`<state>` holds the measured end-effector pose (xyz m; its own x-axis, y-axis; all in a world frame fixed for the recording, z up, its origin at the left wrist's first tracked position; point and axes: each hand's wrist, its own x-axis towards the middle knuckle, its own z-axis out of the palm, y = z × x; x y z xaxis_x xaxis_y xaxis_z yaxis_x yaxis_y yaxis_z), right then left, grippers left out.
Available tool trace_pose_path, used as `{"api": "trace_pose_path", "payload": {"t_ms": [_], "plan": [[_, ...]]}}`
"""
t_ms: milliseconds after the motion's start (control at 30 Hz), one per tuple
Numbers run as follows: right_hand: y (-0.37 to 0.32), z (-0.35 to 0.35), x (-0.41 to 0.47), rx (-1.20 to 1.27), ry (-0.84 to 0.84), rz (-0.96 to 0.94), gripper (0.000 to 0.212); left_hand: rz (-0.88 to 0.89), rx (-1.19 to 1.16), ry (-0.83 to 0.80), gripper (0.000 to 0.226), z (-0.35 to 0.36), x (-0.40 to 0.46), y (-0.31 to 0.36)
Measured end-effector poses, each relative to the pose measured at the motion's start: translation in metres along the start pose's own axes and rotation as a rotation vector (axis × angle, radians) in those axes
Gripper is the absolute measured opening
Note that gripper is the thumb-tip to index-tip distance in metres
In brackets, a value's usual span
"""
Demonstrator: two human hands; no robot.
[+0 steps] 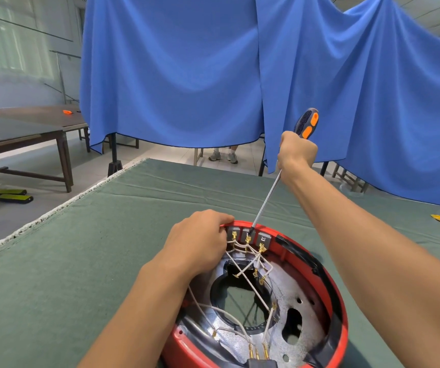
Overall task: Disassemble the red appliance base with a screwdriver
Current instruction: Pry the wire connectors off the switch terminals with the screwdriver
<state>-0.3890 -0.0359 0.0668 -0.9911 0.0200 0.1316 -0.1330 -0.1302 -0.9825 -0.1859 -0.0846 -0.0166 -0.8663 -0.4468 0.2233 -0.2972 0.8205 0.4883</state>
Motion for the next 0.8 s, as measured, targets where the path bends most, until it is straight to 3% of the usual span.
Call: {"api": "trace_pose_path", "payload": {"t_ms": [367,500,633,800], "plan": [[-0.025,-0.016,-0.039,0.167,-0.093,-0.327,0.036,-0.001,0.008,-0.005,0.041,0.0,-0.001,0.001],[-0.002,-0.009,-0.046,-0.054,-0.074,-0.257,0.032,0.001,0.026,0.007,0.04,0.001,-0.001,0.0],[-0.006,-0.01,-0.037,0.053,-0.045,-0.096,0.028,-0.014,0.066,0.06,0.031,0.002,-0.002,-0.003],[-0.032,-0.012,-0.035,0.114,-0.1,-0.178,0.031,-0.019,0.068,0.08,0.03,0.002,0.001,-0.002]]}}
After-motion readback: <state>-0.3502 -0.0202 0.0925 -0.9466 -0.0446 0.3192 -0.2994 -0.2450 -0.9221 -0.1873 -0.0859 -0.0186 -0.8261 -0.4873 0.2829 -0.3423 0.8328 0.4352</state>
